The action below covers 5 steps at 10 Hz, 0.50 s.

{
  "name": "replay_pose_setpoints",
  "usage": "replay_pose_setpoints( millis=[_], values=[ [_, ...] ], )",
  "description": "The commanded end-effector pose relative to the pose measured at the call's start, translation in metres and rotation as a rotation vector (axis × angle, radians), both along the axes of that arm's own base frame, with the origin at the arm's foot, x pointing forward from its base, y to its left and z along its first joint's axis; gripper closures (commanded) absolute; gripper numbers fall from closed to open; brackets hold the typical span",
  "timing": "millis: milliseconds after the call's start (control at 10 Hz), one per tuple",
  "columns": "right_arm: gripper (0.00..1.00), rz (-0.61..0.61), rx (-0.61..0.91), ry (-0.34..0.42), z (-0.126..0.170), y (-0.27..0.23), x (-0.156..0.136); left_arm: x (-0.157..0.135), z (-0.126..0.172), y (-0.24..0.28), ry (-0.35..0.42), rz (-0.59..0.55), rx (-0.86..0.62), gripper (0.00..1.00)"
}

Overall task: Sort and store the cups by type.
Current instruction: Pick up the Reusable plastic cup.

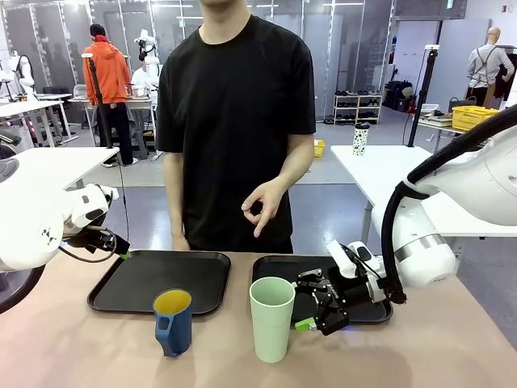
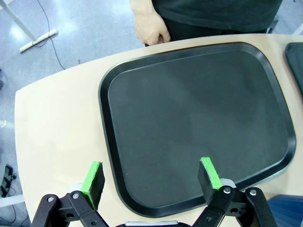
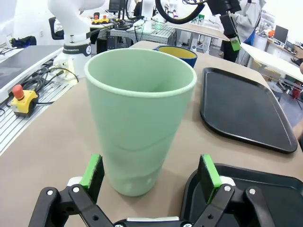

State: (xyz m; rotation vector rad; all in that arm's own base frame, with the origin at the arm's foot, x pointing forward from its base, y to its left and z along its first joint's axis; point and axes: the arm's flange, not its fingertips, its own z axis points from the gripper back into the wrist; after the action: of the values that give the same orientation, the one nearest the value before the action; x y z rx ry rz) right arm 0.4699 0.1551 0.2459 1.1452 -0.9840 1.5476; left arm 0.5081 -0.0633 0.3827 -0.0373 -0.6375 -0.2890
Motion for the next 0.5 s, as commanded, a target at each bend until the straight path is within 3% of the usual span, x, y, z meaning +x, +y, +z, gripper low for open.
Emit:
replay_pose_setpoints(
  millis=[0, 400],
  values=[
    [0.0, 0.028, 0.041, -0.023, -0.029, 0.007, -0.007, 0.0, 0.001, 0.0, -0.004, -0.007, 0.008, 0.0],
    [0.0, 0.077, 0.038, -0.004, -0.037, 0.02, -0.008, 0.0, 0.001, 0.0, -0.004, -0.007, 0.008, 0.0]
  ],
)
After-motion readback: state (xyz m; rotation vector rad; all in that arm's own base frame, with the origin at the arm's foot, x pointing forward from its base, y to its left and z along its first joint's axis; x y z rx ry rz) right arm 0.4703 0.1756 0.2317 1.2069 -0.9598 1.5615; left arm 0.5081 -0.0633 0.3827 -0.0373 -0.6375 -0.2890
